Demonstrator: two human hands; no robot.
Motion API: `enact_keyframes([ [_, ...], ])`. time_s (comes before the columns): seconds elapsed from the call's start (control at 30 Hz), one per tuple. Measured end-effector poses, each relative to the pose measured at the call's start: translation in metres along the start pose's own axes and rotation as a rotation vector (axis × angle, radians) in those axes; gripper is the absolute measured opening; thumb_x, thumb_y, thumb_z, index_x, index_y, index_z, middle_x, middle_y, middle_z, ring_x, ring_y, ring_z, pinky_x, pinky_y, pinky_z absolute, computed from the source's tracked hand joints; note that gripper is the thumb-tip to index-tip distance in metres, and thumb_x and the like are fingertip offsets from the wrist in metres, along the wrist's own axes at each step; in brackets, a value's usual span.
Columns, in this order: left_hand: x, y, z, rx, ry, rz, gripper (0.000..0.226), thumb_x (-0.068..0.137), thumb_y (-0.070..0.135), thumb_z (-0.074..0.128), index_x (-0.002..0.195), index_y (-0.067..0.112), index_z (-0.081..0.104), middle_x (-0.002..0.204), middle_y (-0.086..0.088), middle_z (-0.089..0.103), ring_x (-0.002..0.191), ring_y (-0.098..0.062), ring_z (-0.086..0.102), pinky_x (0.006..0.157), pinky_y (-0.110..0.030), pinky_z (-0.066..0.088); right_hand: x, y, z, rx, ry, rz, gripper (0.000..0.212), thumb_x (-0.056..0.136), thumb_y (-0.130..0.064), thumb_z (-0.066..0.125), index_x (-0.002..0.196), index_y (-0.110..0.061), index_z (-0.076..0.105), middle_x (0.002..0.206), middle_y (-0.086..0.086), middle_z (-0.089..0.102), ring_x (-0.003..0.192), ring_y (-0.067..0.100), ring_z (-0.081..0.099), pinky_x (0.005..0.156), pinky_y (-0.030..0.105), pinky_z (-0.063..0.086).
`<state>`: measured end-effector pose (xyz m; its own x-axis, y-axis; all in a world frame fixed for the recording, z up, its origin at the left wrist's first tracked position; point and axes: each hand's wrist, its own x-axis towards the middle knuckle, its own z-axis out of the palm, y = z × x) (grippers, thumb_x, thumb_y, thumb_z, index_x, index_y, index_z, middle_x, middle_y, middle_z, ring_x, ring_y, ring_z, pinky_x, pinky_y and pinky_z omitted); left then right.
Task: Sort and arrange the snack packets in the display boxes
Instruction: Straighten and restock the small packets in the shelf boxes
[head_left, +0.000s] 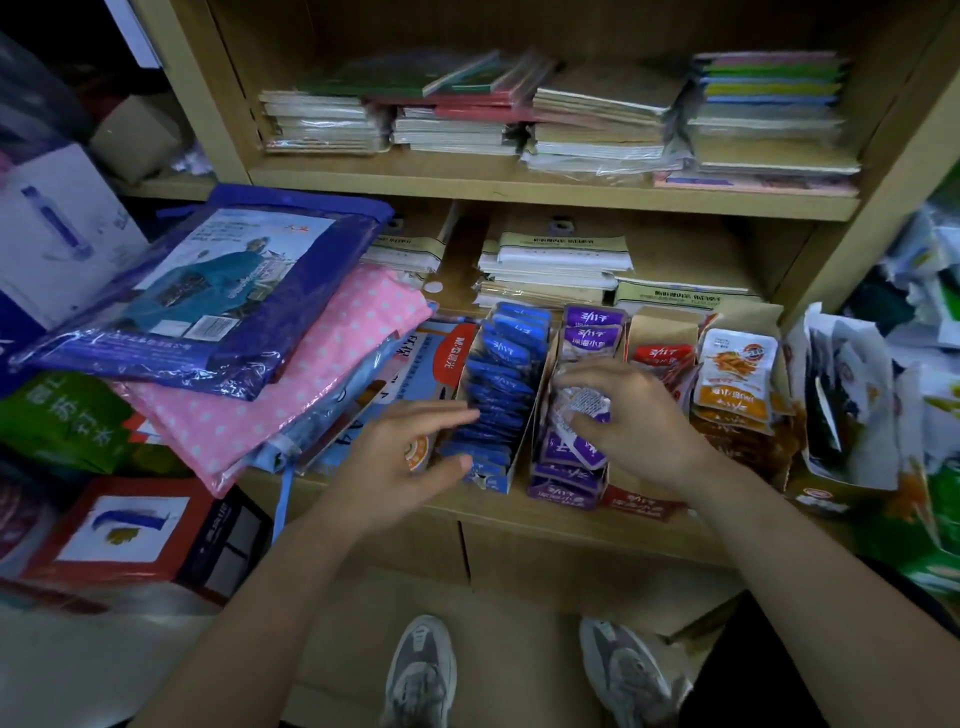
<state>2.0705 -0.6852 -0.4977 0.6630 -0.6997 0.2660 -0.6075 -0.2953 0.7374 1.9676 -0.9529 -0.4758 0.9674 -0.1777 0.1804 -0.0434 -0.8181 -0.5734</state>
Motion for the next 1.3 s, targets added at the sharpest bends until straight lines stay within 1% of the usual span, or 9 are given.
enact_keyframes([
  [0.23, -0.003, -0.012, 0.021, 0.231, 0.148, 0.268, 0.016, 0.082, 0.014, 0.081, 0.097, 0.018, 0.082, 0.103, 0.004, 0.078, 0.098, -0.011, 0.073, 0.084, -0.040, 0.061, -0.010, 0.016, -0.014, -0.116, -0.178, 0.105, 0.054, 0.089, -0.015, 0.075, 0.138, -0.025, 0.058, 0.146, -0.001, 0.050, 0.141, 0.020, 0.039, 0.109, 0.045, 0.046],
  [0.37, -0.001, -0.018, 0.024, 0.286, 0.166, 0.293, 0.007, 0.080, 0.014, 0.082, 0.087, 0.016, 0.082, 0.090, 0.006, 0.079, 0.084, -0.010, 0.074, 0.072, -0.038, 0.062, -0.018, 0.016, -0.022, -0.134, -0.169, 0.037, 0.056, 0.089, -0.007, 0.074, 0.139, -0.026, 0.057, 0.144, -0.002, 0.051, 0.137, 0.014, 0.039, 0.096, 0.028, 0.053],
  [0.5, 0.000, -0.014, 0.021, 0.380, 0.170, 0.219, 0.012, 0.076, 0.022, 0.087, 0.083, 0.027, 0.078, 0.086, 0.013, 0.076, 0.080, -0.007, 0.072, 0.063, -0.035, 0.059, -0.022, 0.014, -0.023, -0.266, -0.227, 0.009, 0.062, 0.087, -0.011, 0.076, 0.142, -0.029, 0.054, 0.151, -0.006, 0.042, 0.141, 0.016, 0.032, 0.110, 0.037, 0.044],
  [0.6, 0.003, 0.002, 0.017, 0.379, 0.117, 0.204, 0.023, 0.075, 0.044, 0.078, 0.094, 0.030, 0.078, 0.088, 0.018, 0.073, 0.083, -0.003, 0.067, 0.069, -0.029, 0.056, -0.019, 0.014, -0.018, -0.298, -0.242, -0.070, 0.059, 0.090, -0.008, 0.073, 0.143, -0.027, 0.055, 0.157, -0.005, 0.038, 0.146, 0.016, 0.032, 0.111, 0.032, 0.042],
  [0.73, 0.018, 0.021, 0.024, 0.266, 0.046, 0.154, 0.046, 0.081, 0.060, 0.061, 0.115, 0.031, 0.075, 0.098, 0.018, 0.071, 0.093, -0.003, 0.061, 0.077, -0.030, 0.051, -0.015, 0.017, -0.027, -0.383, -0.220, -0.212, 0.038, 0.092, -0.013, 0.071, 0.129, -0.018, 0.067, 0.141, 0.001, 0.060, 0.132, 0.014, 0.053, 0.103, 0.020, 0.039],
  [0.87, 0.043, 0.031, 0.037, 0.258, 0.005, 0.200, 0.035, 0.087, 0.052, 0.065, 0.110, 0.029, 0.076, 0.100, 0.017, 0.073, 0.098, -0.006, 0.060, 0.082, -0.037, 0.054, -0.023, 0.023, -0.039, -0.242, 0.186, -0.243, 0.020, 0.087, -0.004, 0.075, 0.105, -0.011, 0.078, 0.101, 0.006, 0.077, 0.094, 0.020, 0.073, 0.083, 0.038, 0.062],
  [1.03, 0.086, 0.041, 0.044, 0.335, -0.054, 0.154, 0.047, 0.082, 0.052, 0.077, 0.124, 0.032, 0.070, 0.117, 0.013, 0.069, 0.109, -0.005, 0.050, 0.094, -0.041, 0.048, -0.004, 0.013, -0.044, -0.174, 0.559, -0.061, 0.009, 0.087, -0.005, 0.074, 0.092, -0.010, 0.080, 0.085, 0.002, 0.077, 0.073, 0.016, 0.072, 0.067, 0.037, 0.061],
  [1.17, 0.107, 0.042, 0.051, 0.600, -0.357, 0.139, 0.093, 0.067, 0.081, 0.069, 0.146, 0.038, 0.048, 0.142, 0.019, 0.051, 0.122, -0.009, 0.032, 0.101, -0.038, 0.028, 0.022, 0.012, -0.042, -0.250, 0.524, -0.086, 0.007, 0.084, -0.003, 0.076, 0.083, -0.009, 0.079, 0.079, 0.004, 0.076, 0.068, 0.019, 0.070, 0.067, 0.032, 0.059],
  [1.3, 0.111, 0.034, 0.061, 0.735, -0.455, 0.172, 0.103, 0.065, 0.091, 0.057, 0.152, 0.040, 0.036, 0.153, 0.026, 0.036, 0.123, -0.011, 0.024, 0.097, -0.038, 0.017, 0.042, 0.030, -0.028, -0.247, 0.289, -0.044, 0.008, 0.087, -0.008, 0.074, 0.085, -0.013, 0.081, 0.081, 0.003, 0.076, 0.074, 0.017, 0.068, 0.074, 0.037, 0.059],
])
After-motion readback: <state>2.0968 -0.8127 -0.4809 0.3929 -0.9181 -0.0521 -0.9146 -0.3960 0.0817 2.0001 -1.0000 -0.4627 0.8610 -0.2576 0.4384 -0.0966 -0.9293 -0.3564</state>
